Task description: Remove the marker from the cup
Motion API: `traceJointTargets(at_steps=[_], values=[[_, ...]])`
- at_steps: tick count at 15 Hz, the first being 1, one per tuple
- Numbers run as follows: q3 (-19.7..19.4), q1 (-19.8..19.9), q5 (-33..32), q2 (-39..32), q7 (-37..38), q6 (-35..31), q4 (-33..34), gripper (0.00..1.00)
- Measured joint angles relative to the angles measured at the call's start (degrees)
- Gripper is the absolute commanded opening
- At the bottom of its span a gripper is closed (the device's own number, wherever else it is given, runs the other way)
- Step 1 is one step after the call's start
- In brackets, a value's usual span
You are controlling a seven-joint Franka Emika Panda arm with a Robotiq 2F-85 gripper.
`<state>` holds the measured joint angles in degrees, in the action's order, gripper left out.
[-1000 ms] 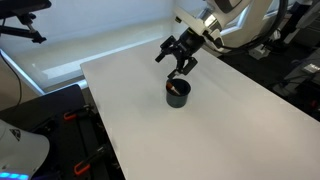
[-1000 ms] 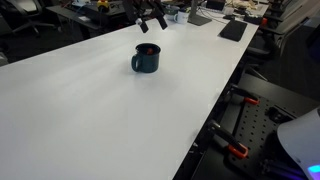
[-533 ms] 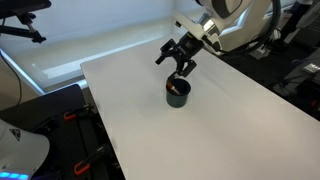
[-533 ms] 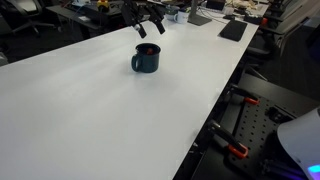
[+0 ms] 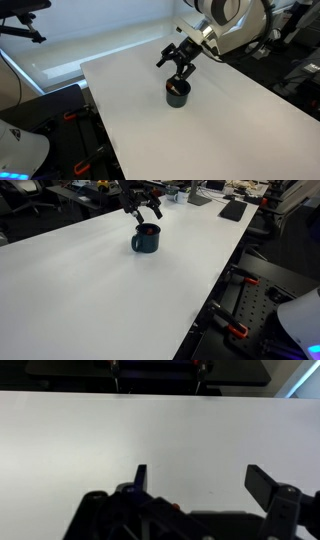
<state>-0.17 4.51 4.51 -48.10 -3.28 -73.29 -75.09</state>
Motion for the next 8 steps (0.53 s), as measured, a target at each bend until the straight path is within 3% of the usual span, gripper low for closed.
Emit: traceJointTargets(at_steps=[8], values=[[0.0, 0.61, 0.0, -1.93, 0.0, 0.17, 1.43, 1.0]])
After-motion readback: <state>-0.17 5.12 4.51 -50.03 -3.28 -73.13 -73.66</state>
